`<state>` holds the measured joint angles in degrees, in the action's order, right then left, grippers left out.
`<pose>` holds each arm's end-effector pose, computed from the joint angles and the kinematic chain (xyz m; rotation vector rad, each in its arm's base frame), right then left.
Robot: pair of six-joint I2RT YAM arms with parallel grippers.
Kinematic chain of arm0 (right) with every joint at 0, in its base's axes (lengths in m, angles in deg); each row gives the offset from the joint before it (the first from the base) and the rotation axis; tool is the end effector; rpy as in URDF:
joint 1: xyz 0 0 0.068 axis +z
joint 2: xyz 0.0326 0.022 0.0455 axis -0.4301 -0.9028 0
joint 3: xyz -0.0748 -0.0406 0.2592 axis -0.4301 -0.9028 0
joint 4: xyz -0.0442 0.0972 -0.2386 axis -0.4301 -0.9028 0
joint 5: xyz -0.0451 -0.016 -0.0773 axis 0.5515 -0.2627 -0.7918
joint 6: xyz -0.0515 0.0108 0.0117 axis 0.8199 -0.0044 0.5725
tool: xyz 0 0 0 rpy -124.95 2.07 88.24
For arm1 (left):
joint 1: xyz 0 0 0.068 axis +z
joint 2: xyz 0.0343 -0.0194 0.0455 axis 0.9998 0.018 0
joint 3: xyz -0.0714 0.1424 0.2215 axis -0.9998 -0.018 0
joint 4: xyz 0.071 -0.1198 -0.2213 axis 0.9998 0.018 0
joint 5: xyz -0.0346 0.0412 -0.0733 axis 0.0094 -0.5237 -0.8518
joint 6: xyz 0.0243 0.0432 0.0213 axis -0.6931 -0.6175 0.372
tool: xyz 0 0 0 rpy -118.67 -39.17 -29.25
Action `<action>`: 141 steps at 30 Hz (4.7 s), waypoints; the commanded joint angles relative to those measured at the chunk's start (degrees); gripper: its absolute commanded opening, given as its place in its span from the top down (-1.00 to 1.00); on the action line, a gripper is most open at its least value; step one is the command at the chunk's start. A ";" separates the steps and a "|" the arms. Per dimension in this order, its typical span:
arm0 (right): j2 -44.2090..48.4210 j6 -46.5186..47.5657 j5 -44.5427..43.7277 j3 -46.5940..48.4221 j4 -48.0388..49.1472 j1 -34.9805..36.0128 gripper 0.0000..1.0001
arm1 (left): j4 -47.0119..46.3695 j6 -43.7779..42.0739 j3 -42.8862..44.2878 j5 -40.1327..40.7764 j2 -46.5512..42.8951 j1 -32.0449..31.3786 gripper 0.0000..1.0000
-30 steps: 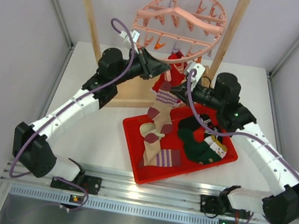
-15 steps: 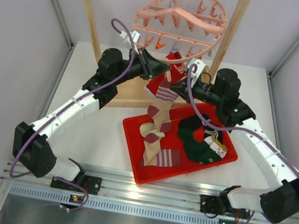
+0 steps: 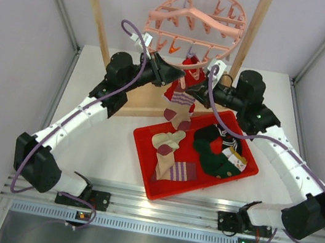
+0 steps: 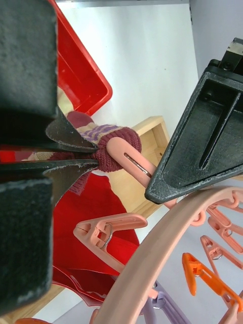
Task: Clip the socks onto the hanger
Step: Clamp the sock onto the hanger, then open the clamp at the hanger.
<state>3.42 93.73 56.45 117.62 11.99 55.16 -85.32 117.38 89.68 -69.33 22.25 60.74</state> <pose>0.2525 0.1680 0.4057 -1.0906 1.3751 0.7145 0.2819 -0.1680 0.4078 0.1136 1.6609 -1.3450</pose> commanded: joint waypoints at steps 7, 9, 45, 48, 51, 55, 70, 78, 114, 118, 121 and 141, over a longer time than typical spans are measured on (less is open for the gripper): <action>0.75 -1.48 3.50 3.59 4.19 -0.51 1.00 | 4.96 -1.85 -0.53 -7.59 0.87 -1.39 1.00; 0.75 -1.75 3.15 3.76 4.45 -0.51 1.00 | 4.87 -1.41 -0.71 -7.59 0.70 -1.39 0.89; 1.28 -8.86 -0.45 0.26 4.02 -0.16 0.04 | -0.93 2.98 -3.17 -1.61 -4.76 5.02 0.20; 3.03 -10.00 -0.37 -1.24 2.70 -2.79 -0.05 | -1.28 3.51 -2.64 -1.88 -4.32 6.69 0.30; 5.40 -11.76 0.07 -2.64 2.61 -5.95 -0.06 | -1.72 3.77 -2.03 -2.58 -3.88 8.18 0.36; 5.76 -13.00 -0.55 -3.18 5.06 -8.77 -0.08 | -1.63 3.51 -1.50 -3.54 -3.35 9.24 0.38; -2.93 -15.90 6.92 -8.45 37.05 -6.40 -0.13 | -2.34 4.48 -0.97 -5.83 -2.73 10.39 0.38; -6.98 -14.49 6.23 -8.19 42.50 -4.56 -0.13 | -1.81 4.48 -1.15 -6.18 -2.82 11.35 0.38; -6.99 -13.17 -5.72 -6.78 36.71 0.71 0.70 | 0.56 -5.00 -4.23 -7.41 -14.24 11.18 0.21; -5.67 -12.91 -7.57 -6.96 34.87 1.59 0.78 | 4.07 -11.67 -3.08 -7.59 -14.78 8.90 0.17; -4.96 -12.38 -9.68 -6.26 32.50 2.47 0.89 | 6.44 -15.80 -1.77 -4.00 -13.90 5.48 0.16; -2.59 -12.82 -15.93 -5.99 25.46 5.81 1.00 | 8.74 -21.28 4.56 5.68 -5.90 -3.06 0.07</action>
<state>-1.35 80.90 40.78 109.34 37.39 59.91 -75.05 95.79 91.54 -64.54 15.60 58.10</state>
